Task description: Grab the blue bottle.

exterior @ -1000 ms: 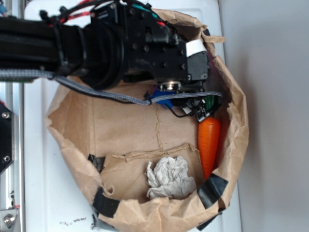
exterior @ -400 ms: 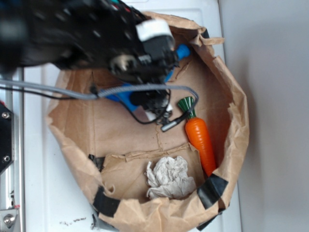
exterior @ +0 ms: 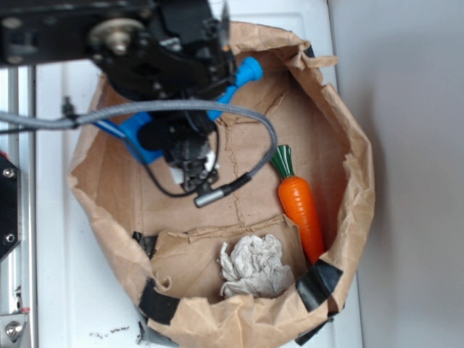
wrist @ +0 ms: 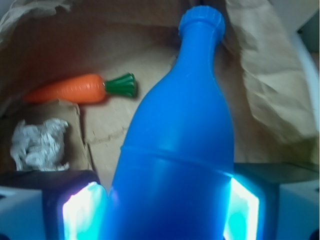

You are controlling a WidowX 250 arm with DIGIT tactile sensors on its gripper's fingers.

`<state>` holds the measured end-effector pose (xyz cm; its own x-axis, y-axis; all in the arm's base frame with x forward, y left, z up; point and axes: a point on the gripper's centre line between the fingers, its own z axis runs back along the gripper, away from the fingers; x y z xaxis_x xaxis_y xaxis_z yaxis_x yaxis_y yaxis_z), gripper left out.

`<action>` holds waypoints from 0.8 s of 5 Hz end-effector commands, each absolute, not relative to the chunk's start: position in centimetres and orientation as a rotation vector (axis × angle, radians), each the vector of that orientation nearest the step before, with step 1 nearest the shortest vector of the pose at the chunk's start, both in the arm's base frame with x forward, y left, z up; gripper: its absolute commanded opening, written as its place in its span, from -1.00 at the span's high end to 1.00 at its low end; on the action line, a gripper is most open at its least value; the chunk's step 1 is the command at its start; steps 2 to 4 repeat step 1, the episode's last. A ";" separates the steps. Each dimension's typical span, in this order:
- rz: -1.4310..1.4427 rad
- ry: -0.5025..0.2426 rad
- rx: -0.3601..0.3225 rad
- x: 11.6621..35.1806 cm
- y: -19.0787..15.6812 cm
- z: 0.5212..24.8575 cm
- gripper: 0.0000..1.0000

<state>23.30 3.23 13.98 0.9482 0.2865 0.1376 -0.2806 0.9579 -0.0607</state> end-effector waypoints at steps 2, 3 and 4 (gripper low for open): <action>0.001 -0.273 -0.075 24.0 3.1 16.7 1.00; 0.001 -0.273 -0.075 24.0 3.1 16.7 1.00; 0.001 -0.273 -0.075 24.0 3.1 16.7 1.00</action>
